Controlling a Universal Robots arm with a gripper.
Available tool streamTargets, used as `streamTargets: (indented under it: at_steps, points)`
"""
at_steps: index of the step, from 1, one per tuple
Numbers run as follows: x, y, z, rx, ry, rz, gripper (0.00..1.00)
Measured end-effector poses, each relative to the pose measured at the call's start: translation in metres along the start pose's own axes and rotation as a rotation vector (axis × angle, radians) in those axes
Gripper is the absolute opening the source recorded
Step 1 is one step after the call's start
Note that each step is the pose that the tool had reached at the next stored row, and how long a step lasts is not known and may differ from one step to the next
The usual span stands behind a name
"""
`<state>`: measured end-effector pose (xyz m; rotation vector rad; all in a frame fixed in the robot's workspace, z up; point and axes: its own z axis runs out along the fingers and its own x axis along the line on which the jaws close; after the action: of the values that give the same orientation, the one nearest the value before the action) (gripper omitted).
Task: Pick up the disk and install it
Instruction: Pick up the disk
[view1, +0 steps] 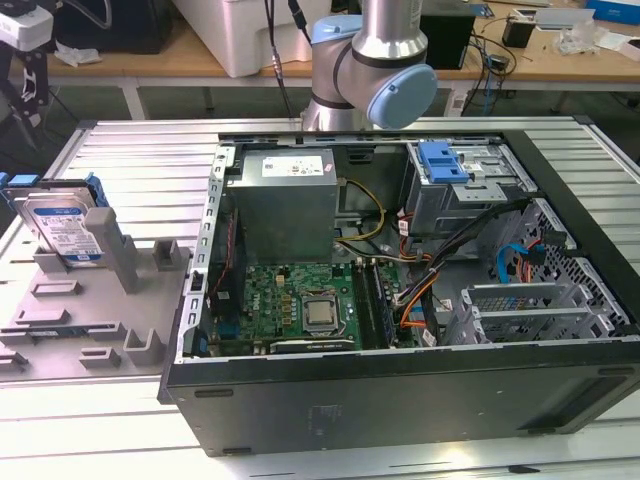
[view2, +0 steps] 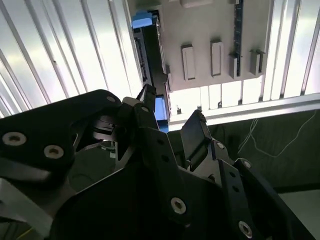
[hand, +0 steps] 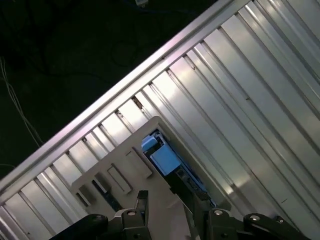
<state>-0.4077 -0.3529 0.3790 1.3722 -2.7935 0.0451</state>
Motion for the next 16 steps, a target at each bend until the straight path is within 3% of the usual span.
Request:
streamTargets:
  at_steps: [5,8,16]
  points:
    - [0.0000,0.0000,0.0002,0.0040,-0.0014,-0.103,0.48]
    - [0.0000,0.0000,0.0003,0.0079,-0.0027,-0.205,0.48]
    - [0.0000,0.0000,0.0006,0.0149,-0.0051,-0.385,0.48]
